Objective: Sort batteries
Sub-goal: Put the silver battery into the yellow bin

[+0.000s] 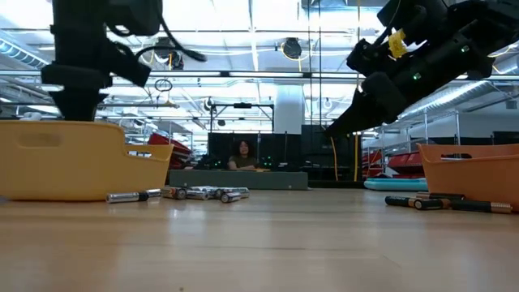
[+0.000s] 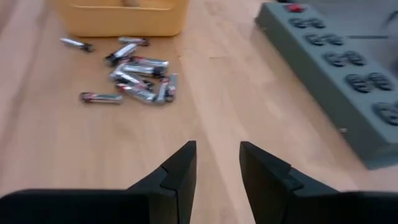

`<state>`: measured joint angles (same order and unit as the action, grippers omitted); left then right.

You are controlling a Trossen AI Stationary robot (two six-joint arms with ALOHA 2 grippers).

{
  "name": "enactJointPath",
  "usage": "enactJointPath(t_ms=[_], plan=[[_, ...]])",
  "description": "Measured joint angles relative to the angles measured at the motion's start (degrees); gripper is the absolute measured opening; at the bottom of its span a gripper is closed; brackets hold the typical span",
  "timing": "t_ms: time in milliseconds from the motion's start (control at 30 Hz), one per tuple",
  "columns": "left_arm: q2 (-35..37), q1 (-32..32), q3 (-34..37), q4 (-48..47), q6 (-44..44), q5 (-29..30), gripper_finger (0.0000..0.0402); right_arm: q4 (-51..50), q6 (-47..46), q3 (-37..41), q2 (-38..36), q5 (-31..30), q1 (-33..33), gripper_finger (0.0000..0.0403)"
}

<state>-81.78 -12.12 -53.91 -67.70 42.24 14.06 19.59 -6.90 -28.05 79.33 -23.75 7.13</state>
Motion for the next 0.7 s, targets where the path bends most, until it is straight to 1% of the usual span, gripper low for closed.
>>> enactJointPath(t_ms=[100, 167, 233, 300, 367, 400, 467, 600, 700], plan=[[0.00, 0.60, -1.73, 1.46, -4.28, 4.83, 0.0196, 2.74, 1.69, 0.00, 0.00, 2.15, -1.44, 0.0114], [0.02, 0.96, -2.67, 3.84, -8.64, 6.66, 0.0197, 6.03, 4.18, 0.00, -0.02, 3.79, -3.28, 0.0114], [0.02, 0.95, -2.93, 7.92, -14.82, 8.82, 0.0198, 9.20, 6.74, 0.00, -0.02, 6.07, -5.48, 0.0114], [0.02, 0.75, -2.93, 13.51, -22.12, 10.30, 0.0199, 12.07, 9.25, 0.00, -0.02, 6.62, -7.48, 0.0114], [0.02, 0.72, -2.95, 19.20, -26.03, 10.65, 0.0199, 13.93, 11.46, 0.00, -0.04, 7.68, -9.03, 0.0114], [0.02, 0.84, -2.95, 21.65, -26.07, 10.29, 0.0199, 14.40, 12.14, 0.00, -0.04, 8.21, -9.57, 0.0114], [-0.05, 2.01, -2.99, 25.11, -25.26, 6.37, 0.0199, 15.59, 12.89, 0.00, -0.04, 10.38, -10.42, 0.0114], [-3.10, 4.98, -3.00, 27.16, -23.66, -1.41, 0.0185, 17.61, 12.70, 0.00, -0.04, 13.20, -11.39, 0.0114], [-6.42, 5.94, -3.66, 28.02, -27.71, -4.47, 0.0166, 17.75, 12.88, 0.00, -0.04, 13.72, -11.59, 0.0114]])
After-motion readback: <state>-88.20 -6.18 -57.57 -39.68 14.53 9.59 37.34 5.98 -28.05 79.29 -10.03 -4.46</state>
